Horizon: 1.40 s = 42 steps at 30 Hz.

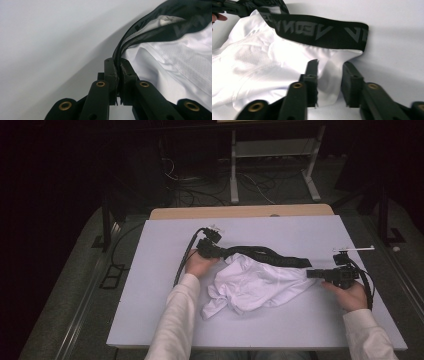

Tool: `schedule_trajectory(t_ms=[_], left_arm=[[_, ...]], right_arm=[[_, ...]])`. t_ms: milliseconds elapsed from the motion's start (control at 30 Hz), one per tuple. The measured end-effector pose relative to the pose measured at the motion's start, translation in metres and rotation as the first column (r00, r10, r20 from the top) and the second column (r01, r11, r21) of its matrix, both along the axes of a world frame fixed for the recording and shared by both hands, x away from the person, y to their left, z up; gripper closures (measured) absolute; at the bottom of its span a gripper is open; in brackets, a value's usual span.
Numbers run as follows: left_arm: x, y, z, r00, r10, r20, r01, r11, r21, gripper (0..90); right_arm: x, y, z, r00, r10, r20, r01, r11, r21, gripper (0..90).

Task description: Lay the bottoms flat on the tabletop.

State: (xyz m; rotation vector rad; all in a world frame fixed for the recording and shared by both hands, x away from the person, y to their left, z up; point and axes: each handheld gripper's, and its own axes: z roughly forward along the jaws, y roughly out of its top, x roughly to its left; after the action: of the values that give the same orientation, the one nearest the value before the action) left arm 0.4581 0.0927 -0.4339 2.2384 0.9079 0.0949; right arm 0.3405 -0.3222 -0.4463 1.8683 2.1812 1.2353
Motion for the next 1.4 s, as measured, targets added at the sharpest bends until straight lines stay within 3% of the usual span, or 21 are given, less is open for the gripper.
schedule_trajectory(t_ms=[267, 467, 700, 867, 1100, 1400], left_arm=[[-0.003, 0.007, 0.003, 1.0, 0.004, 0.002, -0.004, 0.9999, 0.011, 84.8], [-0.005, 0.012, 0.002, 0.9999, 0.01, 0.007, -0.01, 0.9999, 0.013, 84.7], [-0.006, 0.022, 0.001, 0.9996, 0.027, 0.001, -0.027, 0.9996, 0.007, 84.6], [-0.008, 0.027, 0.0, 0.9993, 0.036, 0.009, -0.036, 0.9993, 0.004, 84.6], [-0.008, 0.034, -0.004, 0.9986, 0.052, -0.003, -0.052, 0.9986, -0.007, 84.6], [-0.006, 0.034, -0.009, 0.9981, 0.06, -0.01, -0.06, 0.9981, -0.009, 84.6]], right_arm=[[0.011, -0.012, 0.004, 0.9961, -0.076, 0.045, 0.076, 0.997, 0.012, 51.2], [0.025, -0.018, -0.004, 0.9922, -0.123, 0.022, 0.121, 0.991, 0.05, 51.6], [0.035, -0.01, -0.007, 0.9934, -0.114, 0.015, 0.113, 0.992, 0.055, 51.6], [0.05, 0.001, -0.01, 0.9963, -0.085, 0.014, 0.085, 0.996, 0.013, 51.6], [0.059, 0.009, -0.015, 0.9976, -0.069, 0.007, 0.069, 0.998, -0.008, 51.6], [0.07, 0.017, -0.017, 0.9988, -0.044, 0.02, 0.044, 0.999, -0.003, 54.8]])
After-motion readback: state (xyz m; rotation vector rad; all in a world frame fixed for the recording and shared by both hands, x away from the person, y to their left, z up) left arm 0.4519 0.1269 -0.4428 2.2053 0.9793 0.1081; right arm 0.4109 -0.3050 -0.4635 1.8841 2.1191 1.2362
